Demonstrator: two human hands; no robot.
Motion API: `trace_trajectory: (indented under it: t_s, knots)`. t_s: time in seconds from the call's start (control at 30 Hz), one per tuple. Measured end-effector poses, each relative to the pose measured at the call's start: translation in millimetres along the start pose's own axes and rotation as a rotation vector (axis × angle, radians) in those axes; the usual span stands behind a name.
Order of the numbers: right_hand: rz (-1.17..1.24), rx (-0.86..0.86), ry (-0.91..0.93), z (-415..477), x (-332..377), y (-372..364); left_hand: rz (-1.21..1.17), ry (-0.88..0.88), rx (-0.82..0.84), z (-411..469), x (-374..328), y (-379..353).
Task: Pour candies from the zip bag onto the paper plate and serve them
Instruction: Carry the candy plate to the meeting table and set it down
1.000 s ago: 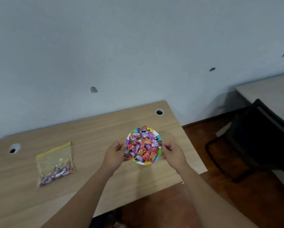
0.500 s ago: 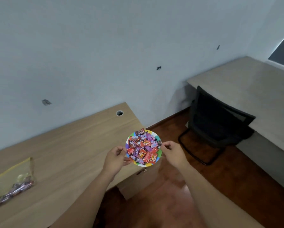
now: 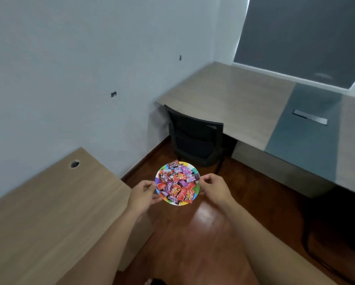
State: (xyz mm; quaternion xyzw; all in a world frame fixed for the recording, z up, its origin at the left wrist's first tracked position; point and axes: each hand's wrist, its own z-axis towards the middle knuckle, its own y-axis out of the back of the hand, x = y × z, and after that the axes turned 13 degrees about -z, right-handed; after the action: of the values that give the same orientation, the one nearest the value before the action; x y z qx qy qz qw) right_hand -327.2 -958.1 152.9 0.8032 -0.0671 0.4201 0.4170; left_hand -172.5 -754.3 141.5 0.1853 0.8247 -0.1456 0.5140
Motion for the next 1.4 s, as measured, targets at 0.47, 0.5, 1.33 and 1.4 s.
trace_trajectory:
  t_s: [0.47,0.5,1.33,1.4]
  knots:
    - [0.075,-0.241,-0.257,39.1,-136.1,150.5,0.18,0.043,0.317,46.1,-3.3,-223.1]
    - [0.078,-0.252,-0.274,46.1,-143.3,161.2,0.185,0.048,0.338,52.3,-5.1,-240.0]
    - [0.341,-0.38,-0.446,240.4,-302.2,387.1,0.323,0.118,0.569,191.4,-22.4,-608.2]
    - [0.344,-0.364,-0.438,260.9,-316.9,407.8,0.32,0.129,0.559,201.0,-21.6,-637.1]
